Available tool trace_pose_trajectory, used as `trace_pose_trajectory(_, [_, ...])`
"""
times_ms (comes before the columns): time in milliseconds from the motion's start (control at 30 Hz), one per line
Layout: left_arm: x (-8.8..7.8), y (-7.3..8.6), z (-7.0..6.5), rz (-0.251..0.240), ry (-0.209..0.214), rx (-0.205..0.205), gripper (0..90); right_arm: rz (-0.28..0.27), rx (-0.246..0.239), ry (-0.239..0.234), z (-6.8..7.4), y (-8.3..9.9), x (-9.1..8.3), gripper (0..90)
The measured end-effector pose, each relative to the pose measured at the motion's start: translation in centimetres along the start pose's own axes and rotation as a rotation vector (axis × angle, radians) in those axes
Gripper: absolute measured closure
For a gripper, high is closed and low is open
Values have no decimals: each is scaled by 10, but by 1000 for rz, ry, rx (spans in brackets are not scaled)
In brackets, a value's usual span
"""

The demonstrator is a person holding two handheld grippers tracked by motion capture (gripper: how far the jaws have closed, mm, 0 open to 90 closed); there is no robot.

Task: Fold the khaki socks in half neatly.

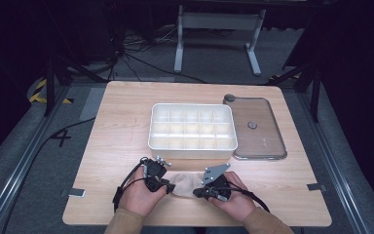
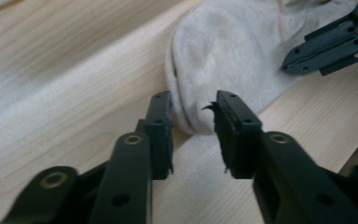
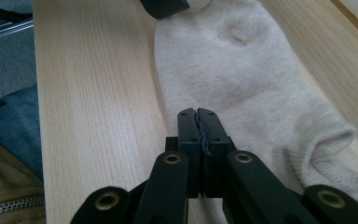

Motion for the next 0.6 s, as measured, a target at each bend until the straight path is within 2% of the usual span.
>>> trace_pose_trajectory(100, [1, -2, 2, -10, -21, -9, 725, 1, -3, -5, -1, 1, -1, 900])
trace_pose_trajectory(200, [4, -3, 1, -2, -15, -13, 675, -1, 0, -9, -1, 3, -3, 900])
trace_pose_trajectory(300, [9, -3, -2, 27, -1, -12, 723, -8, 0, -4, -1, 5, -3, 900])
trace_pose_trajectory(400, [9, -5, -5, 36, 19, -28, 819, -17, 5, -8, -1, 6, -4, 900])
trace_pose_trajectory(533, [2, -10, -12, -7, 47, -20, 854, -15, 12, -1, -3, 9, -7, 899])
trace_pose_trajectory(600, [-2, -11, -16, -13, 51, -8, 855, -13, 23, -12, -3, 10, -9, 899])
Point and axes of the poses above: each handheld gripper's, and its own axes: x roughly forward along the jaws, y roughly out of its underside, z roughly to its left, the point moved 7 cm from there along x, roughly forward along the jaws, and after that the axes turned 1 degree about -x, right-handed, at the moved point
